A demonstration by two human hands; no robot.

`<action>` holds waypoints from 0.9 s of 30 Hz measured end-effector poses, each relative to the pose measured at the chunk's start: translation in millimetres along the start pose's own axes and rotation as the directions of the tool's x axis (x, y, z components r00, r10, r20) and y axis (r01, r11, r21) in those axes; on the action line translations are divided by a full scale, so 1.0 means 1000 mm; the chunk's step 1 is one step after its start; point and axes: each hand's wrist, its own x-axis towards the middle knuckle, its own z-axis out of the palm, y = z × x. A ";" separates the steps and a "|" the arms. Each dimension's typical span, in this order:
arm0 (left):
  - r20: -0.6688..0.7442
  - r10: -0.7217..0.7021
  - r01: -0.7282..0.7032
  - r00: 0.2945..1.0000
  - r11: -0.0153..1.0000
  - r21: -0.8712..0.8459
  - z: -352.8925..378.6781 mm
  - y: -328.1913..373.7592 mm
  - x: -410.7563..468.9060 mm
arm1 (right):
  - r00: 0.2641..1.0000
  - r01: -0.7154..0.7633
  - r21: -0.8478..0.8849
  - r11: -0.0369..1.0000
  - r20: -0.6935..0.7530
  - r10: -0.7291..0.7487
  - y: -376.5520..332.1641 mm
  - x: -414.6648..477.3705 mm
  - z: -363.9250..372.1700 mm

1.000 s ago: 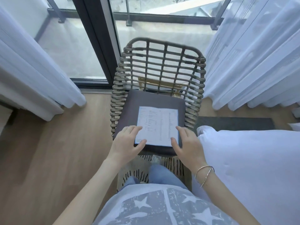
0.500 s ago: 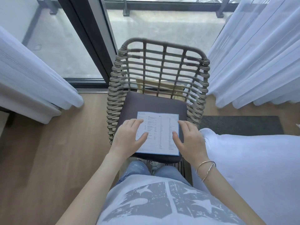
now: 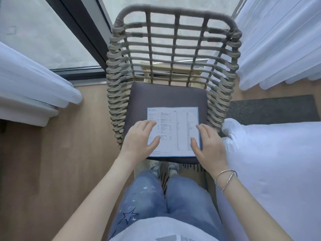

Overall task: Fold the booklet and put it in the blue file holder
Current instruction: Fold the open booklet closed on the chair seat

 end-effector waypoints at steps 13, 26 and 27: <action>0.013 0.007 -0.007 1.000 1.000 0.021 0.234 -0.118 0.094 | 0.991 0.087 -0.139 0.987 0.109 -0.072 0.132 0.091 0.220; 0.075 0.038 -0.052 0.996 0.977 0.207 0.362 -0.185 0.119 | 0.981 0.138 -0.279 0.950 0.168 -0.094 0.192 0.120 0.330; 0.073 0.044 -0.059 0.996 0.973 0.221 0.365 -0.188 0.119 | 0.982 0.144 -0.289 0.946 0.157 -0.102 0.194 0.120 0.333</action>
